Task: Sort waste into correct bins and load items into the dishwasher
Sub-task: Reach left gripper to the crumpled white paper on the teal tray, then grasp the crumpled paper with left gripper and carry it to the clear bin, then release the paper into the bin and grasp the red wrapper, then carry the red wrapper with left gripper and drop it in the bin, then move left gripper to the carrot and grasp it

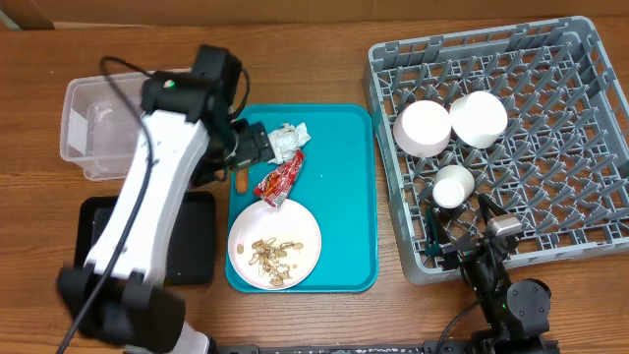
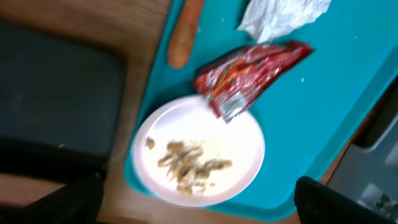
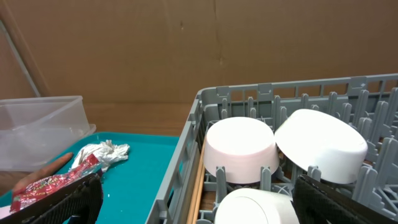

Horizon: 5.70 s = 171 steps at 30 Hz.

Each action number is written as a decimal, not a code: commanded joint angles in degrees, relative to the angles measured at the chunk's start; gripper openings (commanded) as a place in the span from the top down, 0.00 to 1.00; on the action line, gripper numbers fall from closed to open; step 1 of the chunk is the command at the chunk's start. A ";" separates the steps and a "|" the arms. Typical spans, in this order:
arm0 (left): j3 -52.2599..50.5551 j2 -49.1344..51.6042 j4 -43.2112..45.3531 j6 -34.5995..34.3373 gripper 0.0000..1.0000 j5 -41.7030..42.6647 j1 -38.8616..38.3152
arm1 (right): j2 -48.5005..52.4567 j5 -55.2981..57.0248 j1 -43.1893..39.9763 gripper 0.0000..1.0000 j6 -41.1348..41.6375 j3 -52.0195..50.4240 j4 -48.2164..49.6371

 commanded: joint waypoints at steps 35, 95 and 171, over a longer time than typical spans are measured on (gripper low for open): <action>14.43 18.67 14.88 7.32 0.96 -4.00 -3.87 | -0.57 -0.07 -0.17 0.00 0.24 -0.59 0.17; 20.17 22.62 -1.60 11.23 0.96 -16.79 -10.78 | -0.57 -0.07 -0.17 0.00 0.24 -0.59 0.17; -25.68 10.40 38.75 9.62 0.37 -10.08 -5.33 | -0.57 -0.07 -0.17 0.00 0.24 -0.59 0.17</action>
